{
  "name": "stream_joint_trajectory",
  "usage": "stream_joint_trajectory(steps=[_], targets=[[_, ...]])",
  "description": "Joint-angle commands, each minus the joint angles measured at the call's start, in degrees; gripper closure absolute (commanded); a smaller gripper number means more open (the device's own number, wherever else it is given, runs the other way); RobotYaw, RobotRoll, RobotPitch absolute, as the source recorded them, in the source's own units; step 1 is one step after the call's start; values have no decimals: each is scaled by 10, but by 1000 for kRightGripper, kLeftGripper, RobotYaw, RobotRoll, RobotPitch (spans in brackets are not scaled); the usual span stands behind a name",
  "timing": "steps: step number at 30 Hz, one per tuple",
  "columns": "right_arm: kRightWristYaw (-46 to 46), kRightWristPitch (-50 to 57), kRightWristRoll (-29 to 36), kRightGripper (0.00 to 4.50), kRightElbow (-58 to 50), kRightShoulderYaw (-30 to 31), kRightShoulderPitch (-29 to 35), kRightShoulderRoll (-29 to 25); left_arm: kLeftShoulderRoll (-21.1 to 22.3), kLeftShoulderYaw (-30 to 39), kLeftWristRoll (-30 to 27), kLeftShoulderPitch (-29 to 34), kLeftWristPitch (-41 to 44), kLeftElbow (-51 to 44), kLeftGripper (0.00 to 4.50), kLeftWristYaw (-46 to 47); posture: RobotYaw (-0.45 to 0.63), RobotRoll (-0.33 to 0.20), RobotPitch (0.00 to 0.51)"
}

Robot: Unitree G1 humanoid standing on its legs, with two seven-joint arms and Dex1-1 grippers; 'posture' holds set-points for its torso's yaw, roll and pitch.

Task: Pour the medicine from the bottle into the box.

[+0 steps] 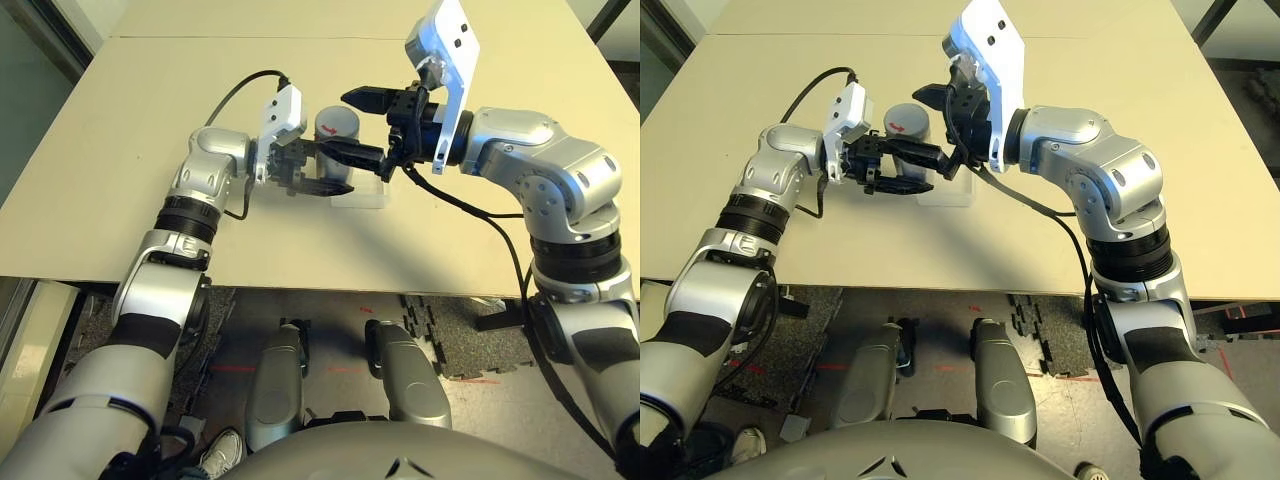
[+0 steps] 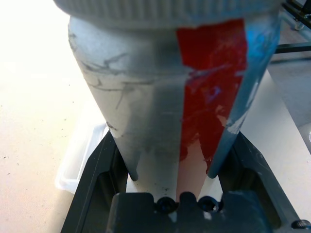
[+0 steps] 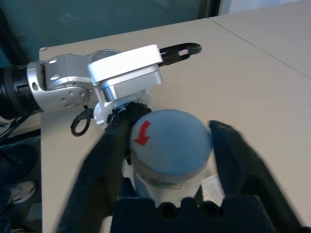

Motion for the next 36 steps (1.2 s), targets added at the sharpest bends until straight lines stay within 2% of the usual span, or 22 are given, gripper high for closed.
stream_joint_trajectory(steps=[1, 10, 18, 26, 36], targets=[[3, 0, -2, 1963, -7, 3, 0, -1, -3, -5, 7, -6, -3, -2, 1789, 1, -59, 0, 177], [26, -10, 9, 1963, 0, -3, 1, -4, -3, -4, -5, -5, 18, -36, 1789, -5, -44, 0, 186], [174, -74, 45, 1963, 62, -23, -36, -31, 6, -11, -62, 10, 145, -210, 1789, -36, -14, 0, 200], [296, -91, 58, 1963, 127, -22, -88, -64, 48, -28, -124, 43, 269, -388, 1789, -53, 24, 0, 211], [360, -110, 40, 1963, 185, -12, -106, -90, 82, -33, -150, 57, 313, -447, 1789, -49, 43, 0, 216]])
